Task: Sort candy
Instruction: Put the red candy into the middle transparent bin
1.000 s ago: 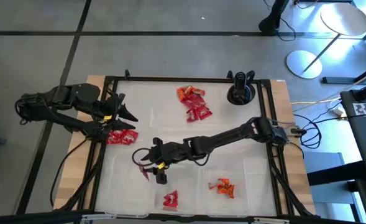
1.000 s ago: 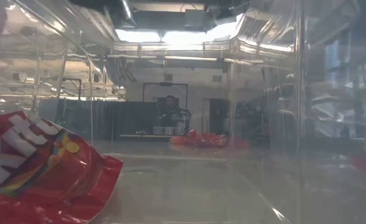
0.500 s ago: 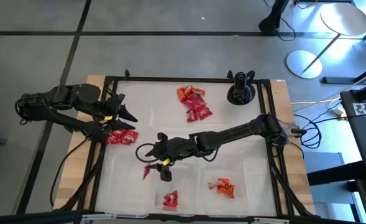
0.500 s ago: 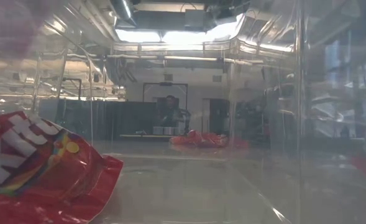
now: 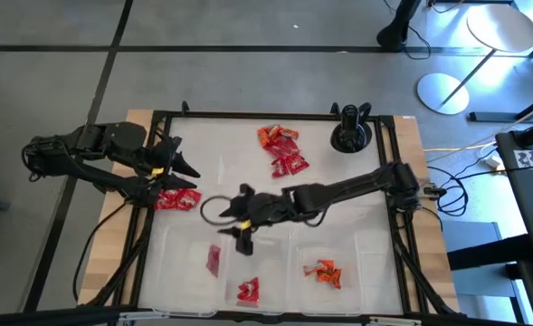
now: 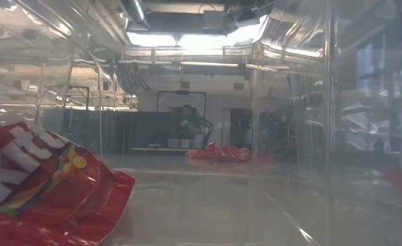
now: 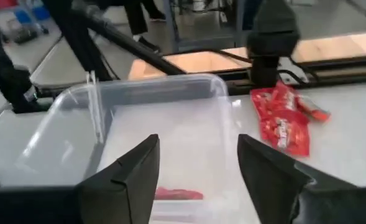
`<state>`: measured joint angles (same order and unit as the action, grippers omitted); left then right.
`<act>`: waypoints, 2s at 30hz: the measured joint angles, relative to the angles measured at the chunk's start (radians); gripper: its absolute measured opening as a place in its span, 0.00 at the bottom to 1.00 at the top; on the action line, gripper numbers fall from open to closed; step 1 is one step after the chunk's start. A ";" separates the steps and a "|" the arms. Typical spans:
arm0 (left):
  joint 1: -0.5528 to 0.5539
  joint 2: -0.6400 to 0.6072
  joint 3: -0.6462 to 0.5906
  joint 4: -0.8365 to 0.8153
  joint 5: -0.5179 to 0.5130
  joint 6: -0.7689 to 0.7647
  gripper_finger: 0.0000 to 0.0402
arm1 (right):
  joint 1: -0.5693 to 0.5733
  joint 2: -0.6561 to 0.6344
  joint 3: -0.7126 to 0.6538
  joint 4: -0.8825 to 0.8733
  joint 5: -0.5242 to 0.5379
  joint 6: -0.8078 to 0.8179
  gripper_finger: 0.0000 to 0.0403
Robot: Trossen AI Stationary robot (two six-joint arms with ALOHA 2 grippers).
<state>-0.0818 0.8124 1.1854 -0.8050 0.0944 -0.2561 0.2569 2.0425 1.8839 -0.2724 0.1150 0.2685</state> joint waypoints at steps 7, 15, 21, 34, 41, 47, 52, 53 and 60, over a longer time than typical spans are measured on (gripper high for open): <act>0.001 0.027 0.000 0.015 -0.063 -0.035 0.36 | -0.057 -0.081 0.001 -0.380 -0.073 0.048 0.37; 0.016 0.141 0.000 0.029 -0.074 0.033 0.36 | -0.138 -0.103 -0.001 -0.721 -0.245 -0.071 0.11; 0.078 0.212 -0.001 0.091 -0.114 0.082 0.36 | -0.214 -0.200 -0.068 -0.826 -0.314 -0.207 0.03; 0.290 0.410 0.143 -0.224 -0.111 0.031 0.36 | -0.384 -0.697 -0.659 -0.435 -0.487 -0.321 0.02; 0.317 0.619 0.202 -0.555 -0.038 0.172 0.40 | -0.486 -0.747 -0.785 -0.422 -0.638 -0.420 0.01; 0.309 0.763 0.189 -0.694 -0.009 0.348 0.53 | -0.515 -0.746 -0.825 -0.414 -0.703 -0.460 0.00; 0.276 0.765 0.107 -0.631 -0.007 0.463 0.59 | -0.513 -0.746 -0.833 -0.436 -0.730 -0.460 0.01; 0.275 0.760 0.083 -0.619 -0.007 0.478 0.60 | -0.513 -0.746 -0.833 -0.450 -0.741 -0.459 0.01; 0.279 0.744 -0.117 -0.542 -0.009 0.541 0.60 | -0.512 -0.750 -0.833 -0.496 -0.745 -0.455 0.01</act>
<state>0.1972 1.5566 1.0684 -1.3470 0.0856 0.2847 -0.2550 1.2930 1.0512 -0.7679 -0.6301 -0.1864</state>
